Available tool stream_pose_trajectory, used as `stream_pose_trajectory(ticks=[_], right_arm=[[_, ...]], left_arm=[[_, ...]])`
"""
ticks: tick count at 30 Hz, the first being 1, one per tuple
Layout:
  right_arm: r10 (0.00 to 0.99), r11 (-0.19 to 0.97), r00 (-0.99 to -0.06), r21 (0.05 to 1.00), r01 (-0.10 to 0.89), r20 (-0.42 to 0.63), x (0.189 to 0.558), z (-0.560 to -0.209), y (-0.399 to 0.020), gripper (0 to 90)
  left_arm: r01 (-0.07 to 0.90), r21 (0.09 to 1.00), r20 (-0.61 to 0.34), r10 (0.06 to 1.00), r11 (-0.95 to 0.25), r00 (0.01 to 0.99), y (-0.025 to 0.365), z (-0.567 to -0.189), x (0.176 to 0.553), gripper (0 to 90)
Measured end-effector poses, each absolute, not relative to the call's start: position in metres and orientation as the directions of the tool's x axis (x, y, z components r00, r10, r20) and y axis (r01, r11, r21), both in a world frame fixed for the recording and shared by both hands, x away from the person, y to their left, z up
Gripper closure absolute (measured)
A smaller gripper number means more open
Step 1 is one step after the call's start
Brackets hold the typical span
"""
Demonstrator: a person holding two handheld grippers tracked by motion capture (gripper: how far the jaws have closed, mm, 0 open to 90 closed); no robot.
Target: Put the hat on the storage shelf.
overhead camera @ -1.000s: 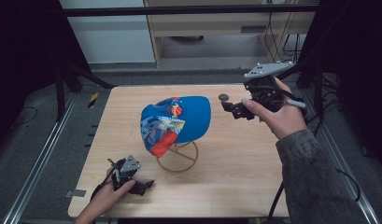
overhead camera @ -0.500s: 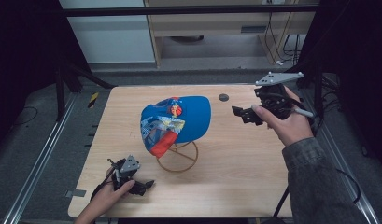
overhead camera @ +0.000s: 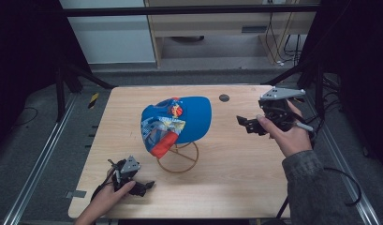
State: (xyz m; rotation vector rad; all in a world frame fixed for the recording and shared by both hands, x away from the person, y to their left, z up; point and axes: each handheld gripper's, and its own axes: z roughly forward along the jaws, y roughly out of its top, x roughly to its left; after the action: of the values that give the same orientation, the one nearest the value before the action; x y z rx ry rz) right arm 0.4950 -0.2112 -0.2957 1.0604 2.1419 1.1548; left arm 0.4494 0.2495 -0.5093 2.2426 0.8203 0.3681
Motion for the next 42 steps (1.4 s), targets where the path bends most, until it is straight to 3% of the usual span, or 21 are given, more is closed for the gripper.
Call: stream_pose_trajectory(ticks=[42], right_arm=[[0.825, 0.376, -0.566, 0.757, 0.535, -0.010, 0.481, -0.418, -0.215, 11.5]], left_arm=[[0.450, 0.706, 0.022, 0.652, -0.547, 0.758, 0.249, -0.509, 0.449, 0.0]])
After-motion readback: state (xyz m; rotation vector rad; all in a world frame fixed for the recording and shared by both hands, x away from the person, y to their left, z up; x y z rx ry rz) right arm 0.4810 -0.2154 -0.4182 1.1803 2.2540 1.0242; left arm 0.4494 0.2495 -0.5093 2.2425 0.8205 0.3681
